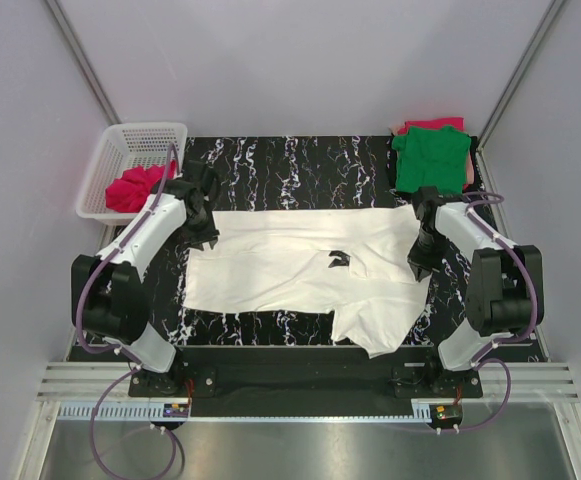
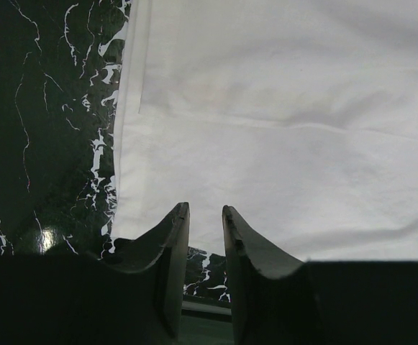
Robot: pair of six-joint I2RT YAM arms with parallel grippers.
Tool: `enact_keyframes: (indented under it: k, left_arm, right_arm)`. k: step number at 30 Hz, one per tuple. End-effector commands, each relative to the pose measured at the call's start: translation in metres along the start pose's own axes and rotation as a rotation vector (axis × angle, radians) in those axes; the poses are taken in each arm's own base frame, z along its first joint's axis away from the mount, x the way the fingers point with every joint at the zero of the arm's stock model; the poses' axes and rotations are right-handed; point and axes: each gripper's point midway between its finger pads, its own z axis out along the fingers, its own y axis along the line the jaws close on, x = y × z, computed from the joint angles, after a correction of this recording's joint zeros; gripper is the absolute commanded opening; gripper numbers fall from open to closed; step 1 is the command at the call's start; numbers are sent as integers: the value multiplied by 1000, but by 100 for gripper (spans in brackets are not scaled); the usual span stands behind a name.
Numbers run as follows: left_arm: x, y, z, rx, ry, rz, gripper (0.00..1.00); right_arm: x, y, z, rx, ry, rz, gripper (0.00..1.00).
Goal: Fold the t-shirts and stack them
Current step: Fold the tshirt
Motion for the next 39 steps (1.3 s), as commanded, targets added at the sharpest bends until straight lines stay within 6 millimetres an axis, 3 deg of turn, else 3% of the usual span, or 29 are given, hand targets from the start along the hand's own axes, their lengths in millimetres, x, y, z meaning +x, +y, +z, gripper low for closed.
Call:
enact_keyframes:
  k: [1, 5, 6, 8, 14, 26, 39]
  left_arm:
    - [-8, 0, -11, 15, -61, -6, 30]
    - [-7, 0, -11, 15, -58, -9, 30]
    - [-7, 0, -10, 15, -58, -10, 30]
    - [-6, 0, -10, 14, -55, -10, 29]
    - [-5, 0, -8, 12, -50, -11, 29]
    - [-8, -1, -5, 6, -44, -12, 29]
    - [-7, 0, -3, -4, -39, -10, 29]
  right_arm:
    - [7, -7, 4, 22, 17, 17, 0]
    - [10, -8, 6, 17, 16, 21, 0]
    - [9, -8, 6, 19, 13, 18, 3]
    - [7, -10, 5, 28, -2, 16, 19]
    - [1, -8, 2, 21, -18, 6, 29]
    - [-11, 5, 4, -10, -29, -10, 29]
    - [-12, 12, 21, 3, 5, -25, 29]
